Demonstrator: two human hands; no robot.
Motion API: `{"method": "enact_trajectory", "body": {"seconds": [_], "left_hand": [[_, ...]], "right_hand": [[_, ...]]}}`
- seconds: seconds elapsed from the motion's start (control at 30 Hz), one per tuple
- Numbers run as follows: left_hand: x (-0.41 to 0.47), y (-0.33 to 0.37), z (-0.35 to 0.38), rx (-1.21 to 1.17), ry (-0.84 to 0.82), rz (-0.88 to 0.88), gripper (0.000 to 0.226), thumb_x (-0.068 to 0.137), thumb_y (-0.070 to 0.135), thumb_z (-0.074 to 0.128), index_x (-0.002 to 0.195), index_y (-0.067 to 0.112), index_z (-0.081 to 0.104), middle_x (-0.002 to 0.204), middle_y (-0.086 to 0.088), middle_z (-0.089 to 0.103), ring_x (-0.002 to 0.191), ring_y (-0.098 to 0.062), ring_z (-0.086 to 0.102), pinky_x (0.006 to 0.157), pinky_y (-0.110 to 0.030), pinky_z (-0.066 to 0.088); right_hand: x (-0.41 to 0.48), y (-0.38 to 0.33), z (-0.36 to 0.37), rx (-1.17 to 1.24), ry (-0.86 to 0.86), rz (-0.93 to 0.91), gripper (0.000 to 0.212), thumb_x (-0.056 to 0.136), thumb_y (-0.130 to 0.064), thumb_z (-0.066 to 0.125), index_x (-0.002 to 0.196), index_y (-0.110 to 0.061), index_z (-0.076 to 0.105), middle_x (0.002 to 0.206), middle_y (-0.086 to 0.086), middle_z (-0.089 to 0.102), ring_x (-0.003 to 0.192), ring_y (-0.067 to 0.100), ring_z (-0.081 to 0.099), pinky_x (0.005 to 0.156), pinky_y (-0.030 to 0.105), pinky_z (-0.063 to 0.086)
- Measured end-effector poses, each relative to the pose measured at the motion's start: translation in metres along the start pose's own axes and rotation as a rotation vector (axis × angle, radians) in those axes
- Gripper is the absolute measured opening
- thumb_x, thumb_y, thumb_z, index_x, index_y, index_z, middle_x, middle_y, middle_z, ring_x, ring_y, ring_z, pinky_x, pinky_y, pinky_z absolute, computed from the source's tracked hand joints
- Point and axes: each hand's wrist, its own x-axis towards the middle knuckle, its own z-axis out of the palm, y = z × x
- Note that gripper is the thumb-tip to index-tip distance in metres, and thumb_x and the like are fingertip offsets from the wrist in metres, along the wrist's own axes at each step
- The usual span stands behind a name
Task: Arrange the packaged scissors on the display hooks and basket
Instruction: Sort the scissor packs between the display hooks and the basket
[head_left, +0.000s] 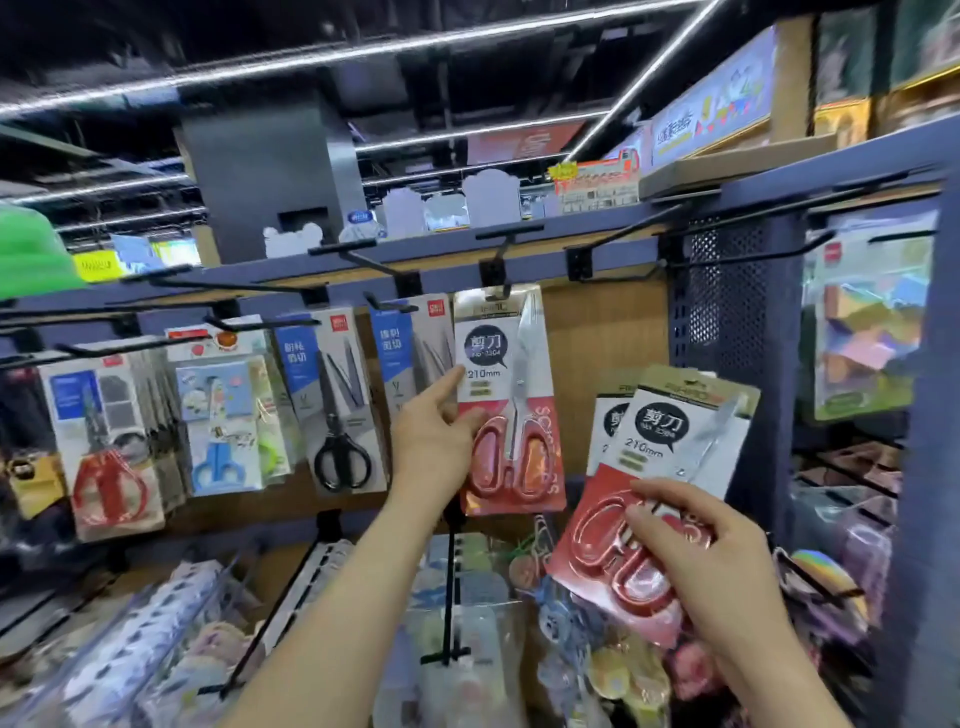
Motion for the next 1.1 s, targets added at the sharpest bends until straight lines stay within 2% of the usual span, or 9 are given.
{"method": "enact_trajectory", "body": {"seconds": [0.23, 0.33, 0.4, 0.5, 0.63, 0.73, 0.87, 1.0, 1.1], "left_hand": [[0.028, -0.023, 0.027, 0.257, -0.031, 0.014, 0.057, 0.096, 0.018, 0.061, 0.148, 0.031, 0.04, 0.137, -0.005, 0.059, 0.12, -0.024, 0.057, 0.097, -0.031, 0.045], [0.012, -0.014, 0.02, 0.467, -0.046, 0.038, 0.057, 0.1, 0.023, 0.053, 0.151, 0.035, 0.031, 0.127, -0.006, 0.064, 0.101, -0.023, 0.062, 0.082, -0.029, 0.046], [-0.007, -0.002, 0.013, 0.587, 0.009, 0.154, 0.051, 0.1, 0.028, 0.05, 0.149, 0.034, 0.035, 0.117, -0.005, 0.063, 0.1, -0.025, 0.06, 0.082, -0.035, 0.046], [-0.051, 0.025, 0.009, 0.318, -0.076, 0.331, 0.029, 0.095, 0.034, 0.058, 0.124, 0.03, 0.061, 0.101, 0.01, 0.058, 0.092, -0.004, 0.057, 0.079, -0.016, 0.043], [-0.089, 0.033, 0.022, 0.114, -0.342, 0.165, 0.024, 0.083, 0.052, 0.066, 0.102, 0.038, 0.062, 0.09, 0.012, 0.059, 0.079, 0.003, 0.054, 0.071, -0.011, 0.042], [-0.092, 0.025, 0.029, -0.068, -0.223, 0.005, 0.017, 0.081, 0.04, 0.074, 0.086, 0.025, 0.068, 0.073, 0.007, 0.062, 0.066, -0.007, 0.056, 0.069, -0.033, 0.052], [-0.096, 0.019, 0.031, -0.215, -0.146, -0.028, 0.014, 0.092, 0.035, 0.063, 0.09, 0.021, 0.061, 0.081, -0.003, 0.072, 0.077, -0.023, 0.068, 0.078, -0.051, 0.056], [-0.104, 0.018, 0.03, -0.261, -0.074, 0.034, 0.012, 0.098, 0.028, 0.056, 0.091, 0.019, 0.052, 0.073, -0.012, 0.065, 0.064, -0.017, 0.062, 0.064, -0.039, 0.052], [-0.115, 0.017, 0.025, -0.311, -0.033, 0.038, 0.009, 0.097, 0.031, 0.055, 0.09, 0.026, 0.052, 0.073, -0.01, 0.065, 0.064, -0.024, 0.062, 0.063, -0.045, 0.052]], "right_hand": [[-0.01, -0.013, -0.019, -0.039, -0.043, -0.06, 0.062, 0.077, -0.024, 0.081, 0.117, -0.063, 0.055, 0.127, -0.036, 0.055, 0.124, -0.002, 0.052, 0.107, 0.047, 0.045], [-0.015, -0.01, -0.018, 0.071, -0.09, -0.045, 0.094, 0.064, -0.034, 0.083, 0.132, -0.072, 0.03, 0.14, -0.03, 0.047, 0.125, 0.014, 0.056, 0.102, 0.053, 0.049], [-0.018, -0.007, -0.015, 0.145, -0.099, -0.079, 0.1, 0.065, -0.026, 0.082, 0.131, -0.074, 0.024, 0.126, -0.039, 0.055, 0.113, 0.004, 0.064, 0.092, 0.037, 0.057], [-0.02, -0.003, -0.011, 0.205, -0.108, -0.084, 0.104, 0.067, -0.015, 0.082, 0.136, -0.068, 0.024, 0.118, -0.029, 0.065, 0.104, 0.007, 0.069, 0.081, 0.029, 0.06], [-0.024, -0.003, -0.004, 0.226, -0.156, -0.105, 0.084, 0.07, -0.009, 0.086, 0.134, -0.044, 0.046, 0.115, -0.002, 0.072, 0.101, 0.021, 0.072, 0.079, 0.038, 0.06], [-0.03, -0.001, 0.003, 0.257, -0.174, -0.059, 0.072, 0.068, -0.021, 0.088, 0.124, -0.049, 0.053, 0.113, -0.001, 0.073, 0.1, 0.021, 0.072, 0.08, 0.041, 0.059], [-0.033, 0.0, 0.011, 0.332, -0.144, 0.03, 0.02, 0.078, -0.042, 0.069, 0.098, -0.042, 0.071, 0.103, 0.0, 0.076, 0.094, 0.018, 0.073, 0.079, 0.034, 0.057], [-0.039, 0.004, 0.009, 0.375, -0.199, 0.112, 0.026, 0.075, -0.043, 0.08, 0.09, -0.022, 0.075, 0.089, 0.01, 0.075, 0.076, 0.027, 0.071, 0.066, 0.035, 0.059], [-0.039, 0.003, 0.002, 0.315, -0.262, 0.086, 0.044, 0.057, -0.037, 0.085, 0.097, -0.022, 0.076, 0.094, 0.016, 0.076, 0.084, 0.037, 0.073, 0.077, 0.047, 0.061]]}}
